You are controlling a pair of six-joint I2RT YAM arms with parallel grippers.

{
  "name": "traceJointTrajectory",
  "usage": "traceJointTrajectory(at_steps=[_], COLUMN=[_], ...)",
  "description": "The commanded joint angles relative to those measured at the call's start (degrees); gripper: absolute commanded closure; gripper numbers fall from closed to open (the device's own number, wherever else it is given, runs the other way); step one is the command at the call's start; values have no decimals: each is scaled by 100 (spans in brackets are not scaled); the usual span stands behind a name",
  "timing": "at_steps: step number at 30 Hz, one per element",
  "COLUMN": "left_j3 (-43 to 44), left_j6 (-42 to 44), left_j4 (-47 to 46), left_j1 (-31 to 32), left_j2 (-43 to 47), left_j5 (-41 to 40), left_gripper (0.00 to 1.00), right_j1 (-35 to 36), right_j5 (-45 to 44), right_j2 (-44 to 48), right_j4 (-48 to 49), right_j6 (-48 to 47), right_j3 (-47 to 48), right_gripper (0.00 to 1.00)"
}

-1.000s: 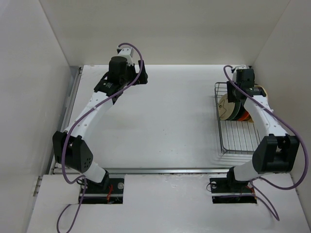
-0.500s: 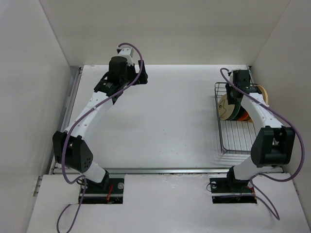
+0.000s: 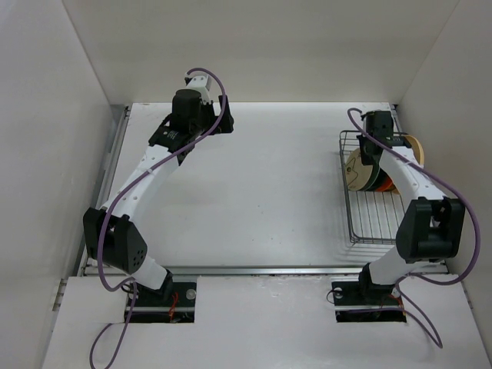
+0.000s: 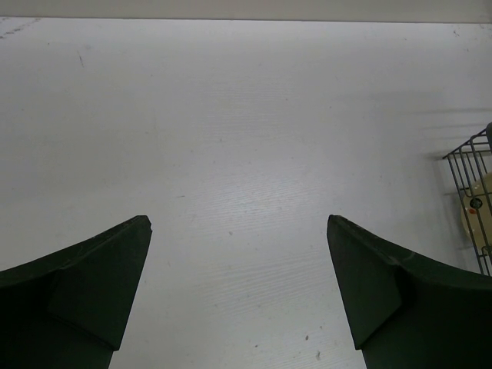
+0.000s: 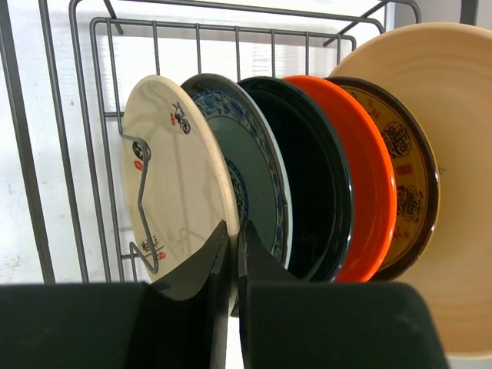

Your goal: Unload the plates from the dish rack

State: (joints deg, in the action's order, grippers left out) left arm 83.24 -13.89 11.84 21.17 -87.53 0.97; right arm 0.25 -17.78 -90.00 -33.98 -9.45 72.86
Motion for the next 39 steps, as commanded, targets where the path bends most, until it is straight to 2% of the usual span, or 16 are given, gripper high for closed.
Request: traceJointTrajectory(at_steps=[1, 11, 19, 21, 25, 26, 29, 39], left_j3=[8, 8, 8, 8, -70, -158, -378, -379], left_j6=[-61, -61, -61, -61, -61, -61, -52, 132], left_j4=[-164, -164, -164, -225, -524, -594, -1042, -1157], left_j1=[19, 19, 19, 19, 19, 19, 19, 19], left_j2=[350, 350, 350, 350, 298, 298, 183, -141], left_j5=[-62, -62, -10, 78, 999, 1645, 2807, 3717], left_gripper=[3, 3, 4, 7, 11, 14, 24, 24], right_j1=[141, 528, 643, 643, 695, 696, 976, 1434], right_j5=[-49, -1077, -1351, -1043, 1192, 2216, 3469, 5126], right_j2=[359, 1483, 2538, 2908, 3041, 2936, 2672, 2390], right_j4=[22, 1243, 2254, 2413, 1896, 1721, 1280, 656], right_j6=[-118, -65, -118, -118, 163, 163, 111, -285], right_j3=[0, -342, -834, -940, -853, -792, -642, -405], right_gripper=[100, 100, 100, 100, 100, 100, 100, 100])
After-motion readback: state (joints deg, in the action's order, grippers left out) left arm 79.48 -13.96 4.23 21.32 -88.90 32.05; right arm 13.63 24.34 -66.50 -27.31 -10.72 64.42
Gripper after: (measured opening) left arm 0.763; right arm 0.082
